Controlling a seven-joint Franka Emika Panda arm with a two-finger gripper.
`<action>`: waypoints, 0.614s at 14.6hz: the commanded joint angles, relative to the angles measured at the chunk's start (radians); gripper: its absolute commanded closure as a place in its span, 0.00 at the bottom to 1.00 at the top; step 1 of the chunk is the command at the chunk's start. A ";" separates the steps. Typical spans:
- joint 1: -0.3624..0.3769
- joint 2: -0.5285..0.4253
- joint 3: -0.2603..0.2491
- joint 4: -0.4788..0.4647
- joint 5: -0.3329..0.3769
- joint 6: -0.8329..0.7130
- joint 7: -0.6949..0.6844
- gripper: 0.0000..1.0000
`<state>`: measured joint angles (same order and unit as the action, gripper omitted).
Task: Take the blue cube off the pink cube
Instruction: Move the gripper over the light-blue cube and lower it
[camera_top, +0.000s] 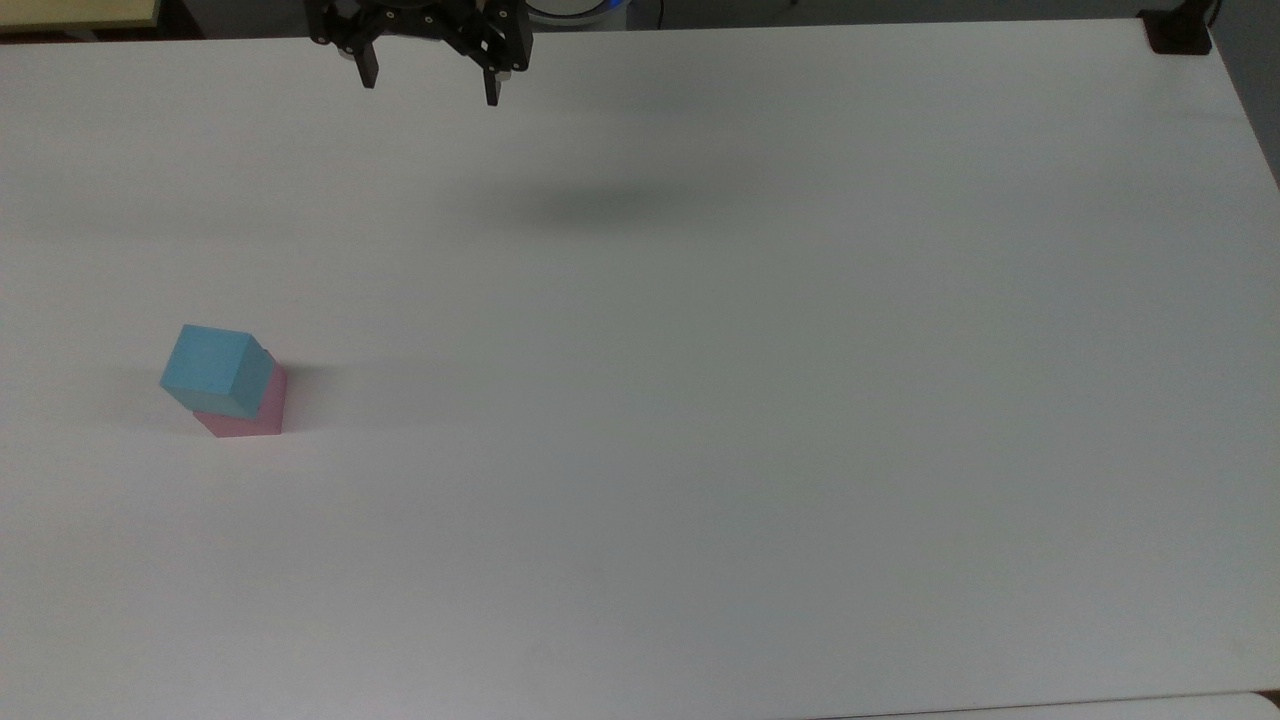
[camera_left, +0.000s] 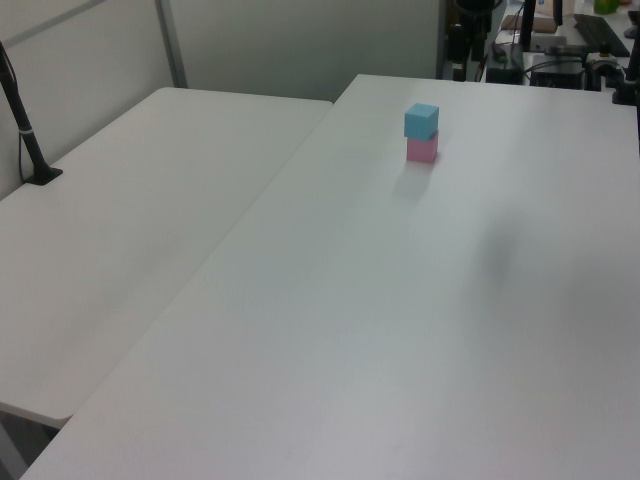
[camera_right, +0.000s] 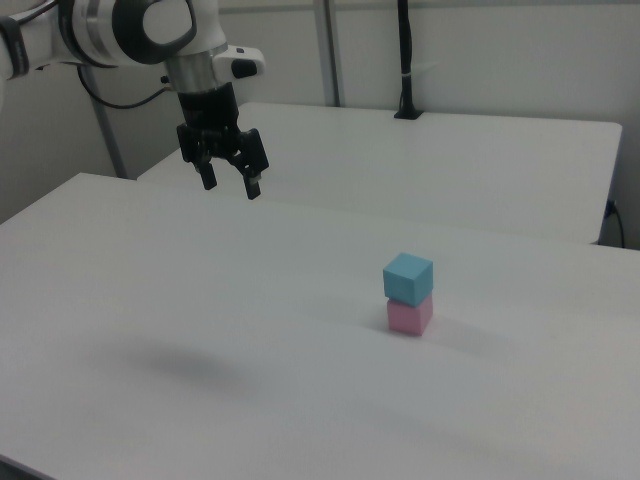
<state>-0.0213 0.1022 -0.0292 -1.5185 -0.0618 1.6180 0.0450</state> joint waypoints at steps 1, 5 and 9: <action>0.009 -0.035 -0.011 -0.032 0.000 -0.018 0.001 0.00; 0.009 -0.035 -0.011 -0.032 0.000 -0.018 0.001 0.00; 0.009 -0.035 -0.014 -0.031 0.000 -0.018 -0.005 0.00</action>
<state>-0.0217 0.1022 -0.0298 -1.5185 -0.0618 1.6176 0.0449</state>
